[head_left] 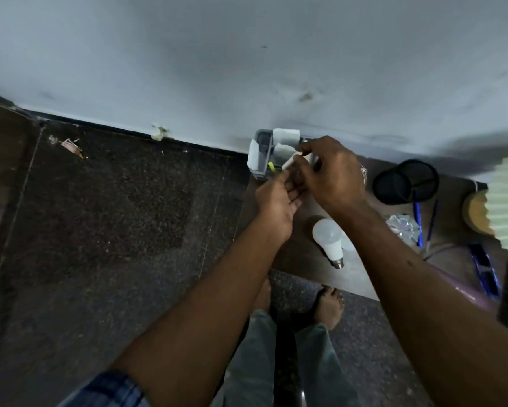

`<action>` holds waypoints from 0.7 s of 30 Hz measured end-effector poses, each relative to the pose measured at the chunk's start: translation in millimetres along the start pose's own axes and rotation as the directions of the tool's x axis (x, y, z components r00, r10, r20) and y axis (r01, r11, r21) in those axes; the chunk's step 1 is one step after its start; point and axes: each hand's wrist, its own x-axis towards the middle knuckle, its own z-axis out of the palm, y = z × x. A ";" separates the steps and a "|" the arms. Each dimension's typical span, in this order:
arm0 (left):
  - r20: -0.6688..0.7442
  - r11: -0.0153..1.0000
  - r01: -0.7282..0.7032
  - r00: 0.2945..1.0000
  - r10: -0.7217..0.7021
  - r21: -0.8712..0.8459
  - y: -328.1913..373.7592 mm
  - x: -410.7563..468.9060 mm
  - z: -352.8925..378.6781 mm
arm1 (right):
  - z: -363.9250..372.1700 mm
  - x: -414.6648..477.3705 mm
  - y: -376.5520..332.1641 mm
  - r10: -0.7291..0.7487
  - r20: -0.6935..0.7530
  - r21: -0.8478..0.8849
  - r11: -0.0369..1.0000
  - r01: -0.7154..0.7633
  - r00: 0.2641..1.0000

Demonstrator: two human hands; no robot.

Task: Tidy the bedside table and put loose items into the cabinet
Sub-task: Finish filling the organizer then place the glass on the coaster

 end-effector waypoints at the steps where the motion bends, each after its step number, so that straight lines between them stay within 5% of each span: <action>1: -0.007 1.000 0.007 1.000 -0.007 0.005 -1.9 0.9 -2.1 | 1.8 1.9 0.4 -0.014 0.016 -0.031 0.999 0.015 1.000; 11: -0.085 0.996 0.070 0.994 -0.066 0.047 -19.8 9.2 -19.5 | 14.8 6.7 -2.8 -0.111 0.158 -0.146 0.980 0.135 0.981; 21: -0.096 0.994 0.080 0.993 -0.072 0.077 -23.4 15.3 -27.8 | 19.6 8.6 -7.1 -0.035 0.155 -0.147 0.987 0.058 0.987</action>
